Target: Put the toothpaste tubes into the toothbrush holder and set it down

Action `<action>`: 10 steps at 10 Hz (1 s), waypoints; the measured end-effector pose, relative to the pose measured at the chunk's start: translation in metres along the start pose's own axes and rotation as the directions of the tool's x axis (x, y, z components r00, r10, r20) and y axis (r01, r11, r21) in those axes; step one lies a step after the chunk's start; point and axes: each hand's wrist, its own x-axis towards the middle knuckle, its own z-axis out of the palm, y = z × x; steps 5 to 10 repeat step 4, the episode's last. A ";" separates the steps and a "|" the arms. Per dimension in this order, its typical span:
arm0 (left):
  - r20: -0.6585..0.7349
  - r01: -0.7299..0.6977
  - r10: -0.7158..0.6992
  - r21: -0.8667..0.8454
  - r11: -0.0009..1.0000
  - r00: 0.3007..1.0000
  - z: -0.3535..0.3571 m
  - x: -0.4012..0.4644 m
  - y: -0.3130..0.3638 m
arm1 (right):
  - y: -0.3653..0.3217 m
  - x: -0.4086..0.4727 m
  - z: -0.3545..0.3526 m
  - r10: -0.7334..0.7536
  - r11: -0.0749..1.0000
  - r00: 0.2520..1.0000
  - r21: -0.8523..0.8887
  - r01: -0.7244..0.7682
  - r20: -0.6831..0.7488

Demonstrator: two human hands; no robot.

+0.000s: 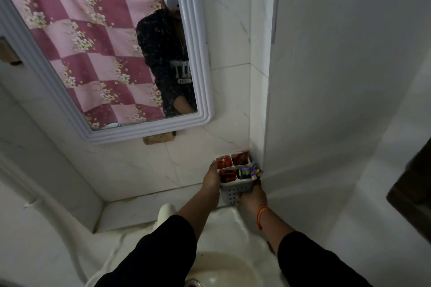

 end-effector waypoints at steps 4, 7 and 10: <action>0.155 -0.460 0.487 0.651 0.604 0.860 -0.062 -0.112 0.027 | -0.047 -0.125 -0.028 -0.194 0.981 0.981 -0.011 0.194 0.007; 0.155 -0.460 0.487 0.651 0.604 0.860 -0.062 -0.112 0.027 | -0.047 -0.125 -0.028 -0.194 0.981 0.981 -0.011 0.194 0.007; 0.155 -0.460 0.487 0.651 0.604 0.860 -0.062 -0.112 0.027 | -0.047 -0.125 -0.028 -0.194 0.981 0.981 -0.011 0.194 0.007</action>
